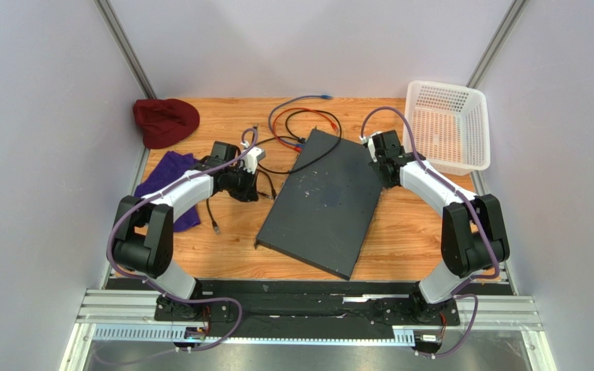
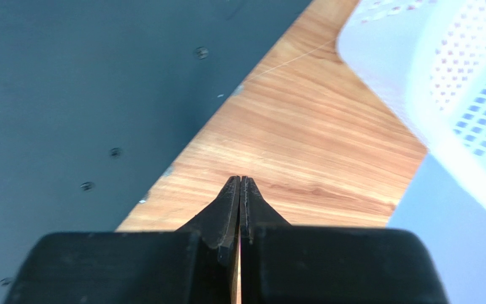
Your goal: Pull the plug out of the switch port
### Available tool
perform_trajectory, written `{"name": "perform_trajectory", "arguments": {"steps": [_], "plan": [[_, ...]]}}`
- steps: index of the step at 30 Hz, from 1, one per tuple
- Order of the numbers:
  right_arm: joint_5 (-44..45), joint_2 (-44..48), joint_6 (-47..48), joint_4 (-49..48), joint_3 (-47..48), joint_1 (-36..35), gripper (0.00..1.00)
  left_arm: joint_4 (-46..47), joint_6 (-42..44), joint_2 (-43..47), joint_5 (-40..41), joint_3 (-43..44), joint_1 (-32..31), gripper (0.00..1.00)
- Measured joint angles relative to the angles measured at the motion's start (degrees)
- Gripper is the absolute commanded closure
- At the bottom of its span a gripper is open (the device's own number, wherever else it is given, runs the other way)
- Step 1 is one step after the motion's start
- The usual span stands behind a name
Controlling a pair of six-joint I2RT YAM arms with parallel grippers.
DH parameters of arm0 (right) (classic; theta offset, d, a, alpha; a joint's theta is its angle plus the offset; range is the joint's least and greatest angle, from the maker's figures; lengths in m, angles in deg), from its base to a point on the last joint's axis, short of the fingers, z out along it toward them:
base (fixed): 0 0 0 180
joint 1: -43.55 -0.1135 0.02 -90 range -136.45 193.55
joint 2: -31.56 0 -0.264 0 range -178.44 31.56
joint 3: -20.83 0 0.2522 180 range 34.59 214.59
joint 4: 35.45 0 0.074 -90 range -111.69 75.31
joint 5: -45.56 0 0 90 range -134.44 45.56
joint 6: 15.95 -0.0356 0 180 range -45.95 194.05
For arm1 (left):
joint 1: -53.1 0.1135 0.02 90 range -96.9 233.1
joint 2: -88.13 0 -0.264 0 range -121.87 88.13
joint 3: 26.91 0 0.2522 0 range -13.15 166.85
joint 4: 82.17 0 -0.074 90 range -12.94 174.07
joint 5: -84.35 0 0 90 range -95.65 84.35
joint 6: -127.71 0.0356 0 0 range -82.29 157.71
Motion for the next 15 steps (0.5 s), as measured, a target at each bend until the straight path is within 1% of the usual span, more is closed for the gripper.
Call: {"name": "perform_trajectory", "arguments": {"steps": [4,6,8,12,15], "plan": [[2.5,0.0,2.2,-1.8,0.1,0.7,1.0,-1.9,0.4,-1.0,-1.4,-0.3,0.0,1.0],[3.1,-0.8,2.9,-2.4,1.6,0.8,1.0,-2.4,0.5,-1.0,-1.7,-0.6,0.0,1.0],[3.1,-3.3,3.1,-3.2,5.6,1.0,1.0,-2.5,0.5,-1.0,-1.9,-0.8,0.0,1.0],[3.6,-12.2,3.2,-6.9,16.5,1.1,1.0,-2.8,0.5,-1.2,-2.5,-0.8,0.0,1.0],[5.5,-17.3,3.4,-9.2,20.5,1.3,1.0,-3.4,0.5,-3.3,-3.1,0.2,0.0,1.0]]}}
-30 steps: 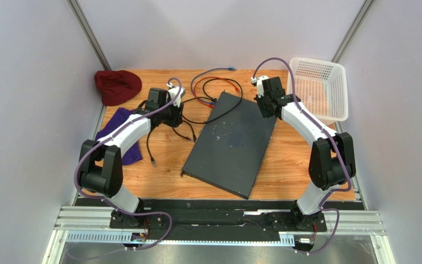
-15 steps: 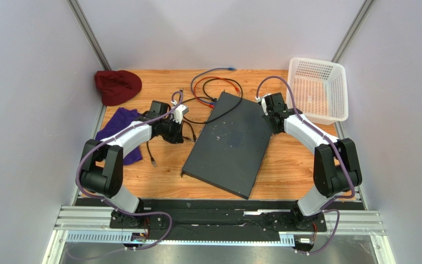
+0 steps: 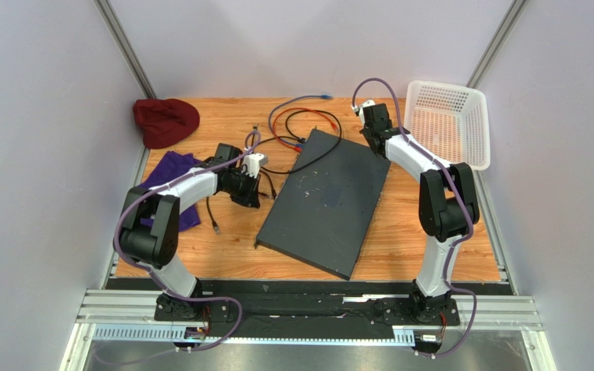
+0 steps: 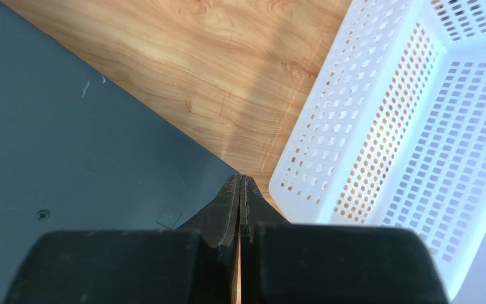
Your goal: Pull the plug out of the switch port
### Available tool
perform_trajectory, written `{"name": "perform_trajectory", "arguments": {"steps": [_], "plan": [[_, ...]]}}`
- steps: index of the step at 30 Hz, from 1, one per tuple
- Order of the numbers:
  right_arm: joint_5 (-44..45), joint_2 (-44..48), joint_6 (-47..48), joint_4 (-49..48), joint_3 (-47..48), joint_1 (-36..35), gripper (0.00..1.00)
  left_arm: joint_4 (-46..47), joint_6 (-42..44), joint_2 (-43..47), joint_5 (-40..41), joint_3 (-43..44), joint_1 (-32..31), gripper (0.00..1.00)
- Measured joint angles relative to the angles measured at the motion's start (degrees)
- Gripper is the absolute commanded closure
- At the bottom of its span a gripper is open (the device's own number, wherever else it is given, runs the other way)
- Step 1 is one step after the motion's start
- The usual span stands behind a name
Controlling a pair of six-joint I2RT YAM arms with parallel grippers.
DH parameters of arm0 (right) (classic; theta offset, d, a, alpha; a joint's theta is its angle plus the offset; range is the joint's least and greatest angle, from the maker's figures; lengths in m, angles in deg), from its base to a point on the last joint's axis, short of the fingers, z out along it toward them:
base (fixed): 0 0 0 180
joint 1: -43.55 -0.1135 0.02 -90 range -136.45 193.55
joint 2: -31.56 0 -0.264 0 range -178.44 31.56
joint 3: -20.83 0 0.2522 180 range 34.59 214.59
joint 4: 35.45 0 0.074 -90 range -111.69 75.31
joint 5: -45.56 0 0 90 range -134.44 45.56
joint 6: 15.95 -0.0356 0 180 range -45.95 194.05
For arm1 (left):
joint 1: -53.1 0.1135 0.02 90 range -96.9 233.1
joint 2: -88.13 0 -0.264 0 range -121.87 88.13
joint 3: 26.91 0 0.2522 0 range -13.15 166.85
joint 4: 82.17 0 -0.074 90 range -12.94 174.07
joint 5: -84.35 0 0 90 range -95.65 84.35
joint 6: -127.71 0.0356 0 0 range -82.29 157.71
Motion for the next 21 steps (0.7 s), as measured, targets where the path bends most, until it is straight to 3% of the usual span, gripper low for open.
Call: {"name": "perform_trajectory", "arguments": {"steps": [4,13,17,21], "plan": [[0.8,-0.7,0.0,0.4,-1.4,0.5,1.0,-0.8,-0.4,-4.5,-0.3,2.6,0.0,1.0],[2.0,11.5,-0.7,3.5,-18.7,-0.2,1.0,-1.6,-1.7,-4.9,-1.0,2.4,-1.3,1.0],[1.2,9.7,-0.6,3.9,-18.4,-0.5,1.0,-3.7,-2.1,-4.9,-0.6,2.6,-2.1,1.0],[1.2,1.3,-0.5,7.6,-10.3,-1.3,1.0,-7.8,-2.1,-7.2,-0.7,5.1,-2.5,1.0]]}}
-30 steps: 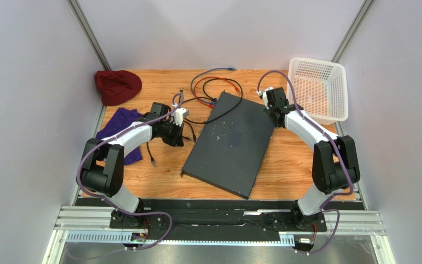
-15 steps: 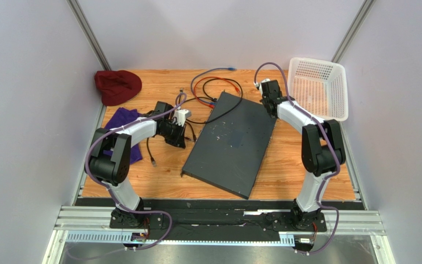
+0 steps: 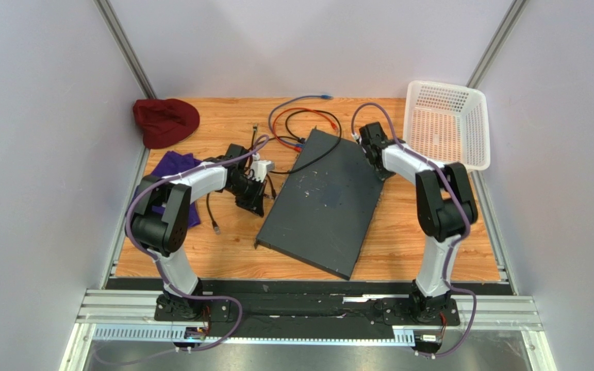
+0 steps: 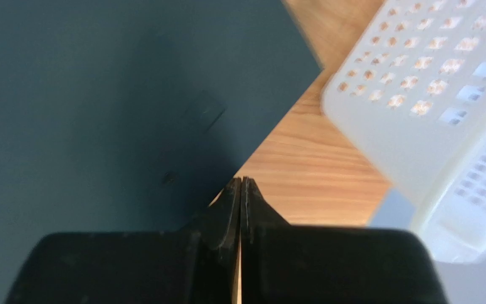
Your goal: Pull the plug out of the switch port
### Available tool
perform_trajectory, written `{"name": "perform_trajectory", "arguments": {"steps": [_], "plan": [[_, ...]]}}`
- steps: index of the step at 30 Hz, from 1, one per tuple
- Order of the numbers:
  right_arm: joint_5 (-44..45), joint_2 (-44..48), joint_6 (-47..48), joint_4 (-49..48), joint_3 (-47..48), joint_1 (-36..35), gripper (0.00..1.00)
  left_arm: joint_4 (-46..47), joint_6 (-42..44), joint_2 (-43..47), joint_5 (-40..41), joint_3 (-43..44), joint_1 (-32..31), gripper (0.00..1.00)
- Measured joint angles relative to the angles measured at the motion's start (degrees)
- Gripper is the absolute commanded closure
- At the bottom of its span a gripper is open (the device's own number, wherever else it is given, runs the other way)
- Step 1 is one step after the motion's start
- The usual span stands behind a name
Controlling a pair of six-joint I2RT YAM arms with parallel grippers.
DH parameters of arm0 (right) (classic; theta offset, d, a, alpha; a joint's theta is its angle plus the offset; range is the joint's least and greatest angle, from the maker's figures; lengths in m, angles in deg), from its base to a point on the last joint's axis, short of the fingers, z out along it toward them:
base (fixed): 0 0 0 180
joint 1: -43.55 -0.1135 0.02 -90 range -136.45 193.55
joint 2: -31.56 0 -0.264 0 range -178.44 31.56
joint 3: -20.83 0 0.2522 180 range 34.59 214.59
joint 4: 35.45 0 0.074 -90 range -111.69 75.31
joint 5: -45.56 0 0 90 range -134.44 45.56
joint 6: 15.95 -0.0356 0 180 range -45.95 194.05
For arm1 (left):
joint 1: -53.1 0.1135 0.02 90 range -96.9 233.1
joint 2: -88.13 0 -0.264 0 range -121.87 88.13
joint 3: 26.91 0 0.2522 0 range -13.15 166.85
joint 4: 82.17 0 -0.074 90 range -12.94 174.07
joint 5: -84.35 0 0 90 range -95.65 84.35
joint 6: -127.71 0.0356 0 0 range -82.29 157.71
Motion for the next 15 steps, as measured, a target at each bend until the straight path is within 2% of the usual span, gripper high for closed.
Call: {"name": "perform_trajectory", "arguments": {"steps": [2,5,15], "plan": [[3.1,-4.9,0.3,3.7,5.8,-0.1,1.0,-1.0,0.0,-1.3,-0.5,0.6,0.0,1.0],[3.8,-7.5,0.3,5.7,9.5,0.3,1.0,-2.7,0.2,-1.3,-2.2,0.6,0.0,1.0],[0.5,-7.4,2.8,5.9,10.0,0.4,1.0,-4.0,1.6,-0.2,-7.1,0.6,-0.3,1.0]]}}
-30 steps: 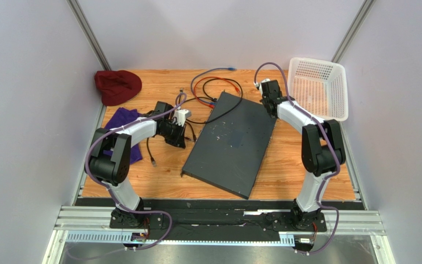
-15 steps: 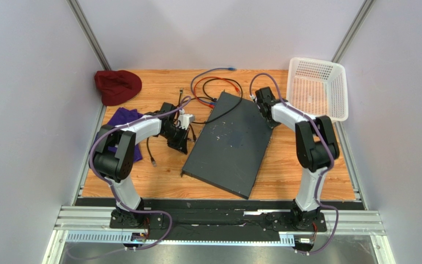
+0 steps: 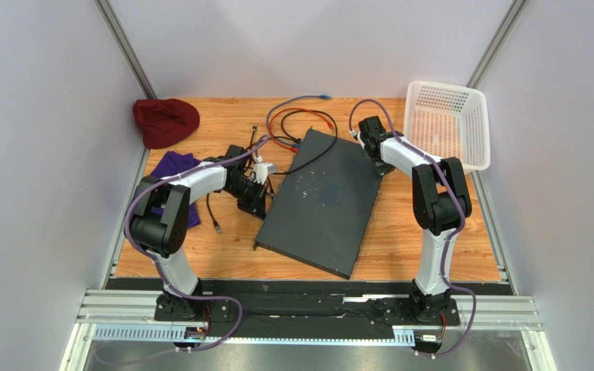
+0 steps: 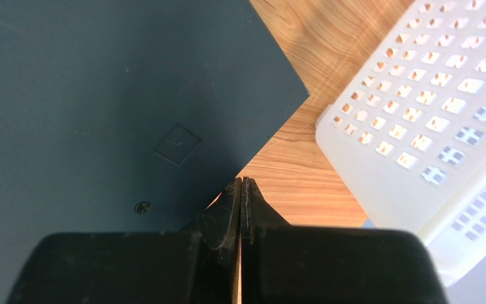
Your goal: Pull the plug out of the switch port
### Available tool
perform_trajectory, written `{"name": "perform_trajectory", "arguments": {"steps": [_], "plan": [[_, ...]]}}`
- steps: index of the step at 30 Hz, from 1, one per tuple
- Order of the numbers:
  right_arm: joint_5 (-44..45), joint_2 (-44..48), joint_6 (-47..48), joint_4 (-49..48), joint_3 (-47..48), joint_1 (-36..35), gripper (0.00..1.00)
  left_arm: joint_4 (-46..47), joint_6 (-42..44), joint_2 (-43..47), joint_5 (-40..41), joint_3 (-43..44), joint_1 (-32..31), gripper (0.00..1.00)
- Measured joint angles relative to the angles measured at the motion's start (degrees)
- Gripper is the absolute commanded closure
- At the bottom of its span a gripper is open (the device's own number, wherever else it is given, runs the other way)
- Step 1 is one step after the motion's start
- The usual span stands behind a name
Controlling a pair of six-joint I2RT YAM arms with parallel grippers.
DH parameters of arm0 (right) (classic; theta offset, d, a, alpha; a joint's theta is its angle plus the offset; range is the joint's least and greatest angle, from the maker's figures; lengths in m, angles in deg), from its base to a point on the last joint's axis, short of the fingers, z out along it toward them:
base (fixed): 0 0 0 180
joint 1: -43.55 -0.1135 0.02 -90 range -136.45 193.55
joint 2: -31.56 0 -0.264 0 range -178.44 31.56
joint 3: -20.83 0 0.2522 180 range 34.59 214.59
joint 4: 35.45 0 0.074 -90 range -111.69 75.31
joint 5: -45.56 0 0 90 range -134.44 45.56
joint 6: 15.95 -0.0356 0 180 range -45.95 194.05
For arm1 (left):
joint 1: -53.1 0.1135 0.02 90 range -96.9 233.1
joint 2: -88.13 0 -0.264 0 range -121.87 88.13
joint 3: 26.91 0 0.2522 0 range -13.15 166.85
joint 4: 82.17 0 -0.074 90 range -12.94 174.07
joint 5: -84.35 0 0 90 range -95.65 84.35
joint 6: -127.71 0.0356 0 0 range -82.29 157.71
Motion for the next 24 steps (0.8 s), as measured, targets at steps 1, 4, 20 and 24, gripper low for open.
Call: {"name": "perform_trajectory", "arguments": {"steps": [1,4,20,24], "plan": [[-0.9,0.2,0.2,0.0,-0.1,0.0,1.0,-0.1,0.0,0.0,0.0,0.0,0.0,1.0],[-3.3,0.0,0.5,0.5,0.8,0.1,1.0,-0.6,0.1,0.0,0.2,0.0,0.1,1.0],[-20.5,-8.9,3.5,2.7,13.6,0.2,1.0,-13.3,4.0,0.0,3.4,1.6,0.8,1.0],[-23.9,-11.8,5.9,5.0,18.8,0.2,1.0,-14.9,5.8,0.0,2.3,1.6,0.8,1.0]]}}
